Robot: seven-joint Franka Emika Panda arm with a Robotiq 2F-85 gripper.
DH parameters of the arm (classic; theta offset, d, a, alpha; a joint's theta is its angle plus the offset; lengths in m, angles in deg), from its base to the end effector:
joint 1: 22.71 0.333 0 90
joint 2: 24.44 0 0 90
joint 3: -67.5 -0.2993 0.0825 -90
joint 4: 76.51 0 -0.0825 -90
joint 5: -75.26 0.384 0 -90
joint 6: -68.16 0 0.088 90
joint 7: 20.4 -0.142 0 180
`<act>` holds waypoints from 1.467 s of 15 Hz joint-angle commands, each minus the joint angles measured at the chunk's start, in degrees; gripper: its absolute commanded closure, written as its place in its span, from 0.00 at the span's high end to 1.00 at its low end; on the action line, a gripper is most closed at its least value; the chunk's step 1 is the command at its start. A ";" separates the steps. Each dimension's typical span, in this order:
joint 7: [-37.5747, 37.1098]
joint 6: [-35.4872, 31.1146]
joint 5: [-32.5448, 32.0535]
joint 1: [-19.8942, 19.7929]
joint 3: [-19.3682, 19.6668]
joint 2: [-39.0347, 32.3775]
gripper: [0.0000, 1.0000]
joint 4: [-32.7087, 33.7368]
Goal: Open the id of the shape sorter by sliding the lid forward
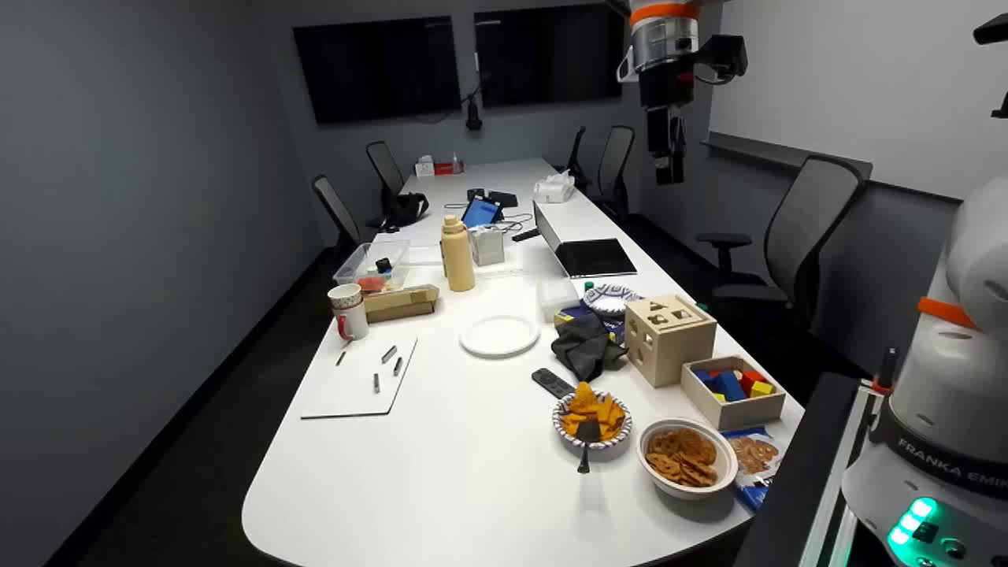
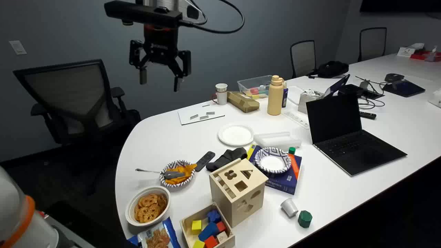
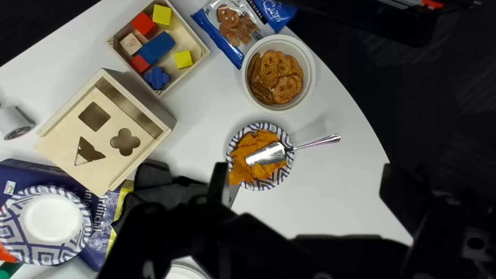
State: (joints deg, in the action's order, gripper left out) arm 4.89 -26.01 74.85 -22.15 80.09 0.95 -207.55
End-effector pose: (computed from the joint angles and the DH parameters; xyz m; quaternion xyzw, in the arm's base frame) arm 0.3879 -0.0869 0.4536 -0.9850 -0.1304 0.0860 0.0733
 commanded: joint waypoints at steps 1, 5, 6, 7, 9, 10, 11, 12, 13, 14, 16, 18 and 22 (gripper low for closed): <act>0.32 0.08 0.32 -0.99 -0.85 -0.14 1.00 0.10; -5.26 -3.40 1.47 -2.26 -1.02 -2.93 1.00 0.90; -7.92 -6.42 2.29 -2.91 -0.78 -4.40 1.00 0.96; -9.61 -8.89 2.69 -3.49 -0.51 -6.22 1.00 0.95; -13.48 -13.86 3.34 -5.03 -0.42 -7.91 1.00 -0.56; -15.36 -16.25 3.41 -5.91 -0.43 -8.70 1.00 -1.42; -17.35 -18.64 3.03 -6.90 -0.45 -9.26 1.00 -2.60; -19.43 -20.88 2.68 -7.82 -0.45 -9.93 1.00 -3.51; -21.34 -23.13 2.29 -8.77 -0.33 -10.97 1.00 -4.21; -23.36 -25.25 2.14 -9.62 -0.28 -11.85 1.00 -4.69; -27.47 -29.33 1.58 -11.34 -0.11 -14.49 1.00 -4.97; -32.42 -33.30 0.37 -12.86 -0.21 -17.72 1.00 -4.79; -45.11 -38.59 -4.68 -14.62 -0.33 -24.96 1.00 -3.35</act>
State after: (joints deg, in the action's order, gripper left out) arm -31.31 -61.50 73.96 -35.69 80.12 -19.24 -212.29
